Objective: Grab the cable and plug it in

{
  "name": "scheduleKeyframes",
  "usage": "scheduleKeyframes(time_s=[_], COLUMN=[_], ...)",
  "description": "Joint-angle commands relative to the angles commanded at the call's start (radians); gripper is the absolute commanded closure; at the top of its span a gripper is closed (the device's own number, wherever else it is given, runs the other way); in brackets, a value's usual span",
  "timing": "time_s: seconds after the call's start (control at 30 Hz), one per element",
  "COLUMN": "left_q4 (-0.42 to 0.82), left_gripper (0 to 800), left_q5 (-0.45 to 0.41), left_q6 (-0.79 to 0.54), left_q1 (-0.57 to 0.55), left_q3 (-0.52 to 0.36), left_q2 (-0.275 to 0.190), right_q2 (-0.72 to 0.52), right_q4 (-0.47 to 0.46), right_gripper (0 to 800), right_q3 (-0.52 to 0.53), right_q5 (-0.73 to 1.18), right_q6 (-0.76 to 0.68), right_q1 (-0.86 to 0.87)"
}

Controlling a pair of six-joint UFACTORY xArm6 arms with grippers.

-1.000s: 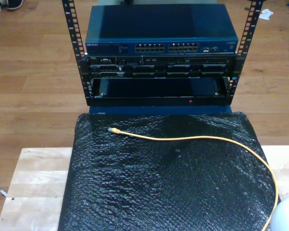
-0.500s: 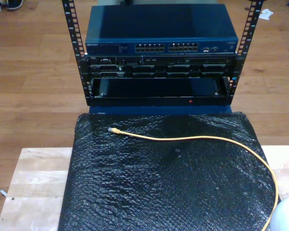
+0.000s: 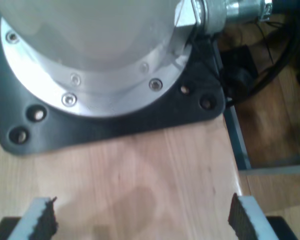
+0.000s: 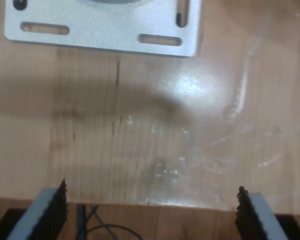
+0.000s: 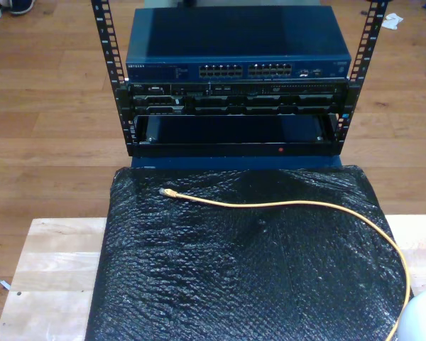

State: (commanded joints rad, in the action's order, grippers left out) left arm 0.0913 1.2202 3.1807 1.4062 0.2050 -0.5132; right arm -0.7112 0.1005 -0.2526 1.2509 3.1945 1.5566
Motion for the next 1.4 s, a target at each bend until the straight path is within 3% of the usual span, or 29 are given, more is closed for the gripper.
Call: scheduleKeyframes(time_s=[0.2, 0.47, 0.73, 0.93, 1.13, 1.4], left_q4=[0.0, -0.058, -0.075, -0.124, -0.16, -0.195], left_gripper=[0, 0, 0, 0, 0, 0], left_q5=[0.095, 0.121, 0.287, 0.316, 0.362, 0.384], left_q6=[0.012, 0.068, 0.144, 0.227, 0.293, 0.384], left_q1=[-0.008, -0.043, -0.138, -0.21, -0.275, -0.344], left_q3=[0.058, 0.123, 0.209, 0.258, 0.293, 0.319], left_q2=[0.0, 0.002, 0.002, 0.002, 0.002, 0.002], right_q2=[0.014, 0.103, 0.245, 0.288, 0.315, 0.315], right_q4=[0.003, 0.077, 0.101, 0.213, 0.313, 0.33], right_gripper=[1, 1, 1, 1, 2, 2], right_q3=[-0.118, -0.296, -0.517, -0.635, -0.733, -0.787], right_q5=[0.075, 0.172, 0.295, 0.408, 0.526, 0.537], right_q6=[-0.123, -0.295, -0.534, -0.637, -0.729, -0.847], right_q1=[-0.005, -0.052, -0.184, -0.213, -0.215, -0.267])
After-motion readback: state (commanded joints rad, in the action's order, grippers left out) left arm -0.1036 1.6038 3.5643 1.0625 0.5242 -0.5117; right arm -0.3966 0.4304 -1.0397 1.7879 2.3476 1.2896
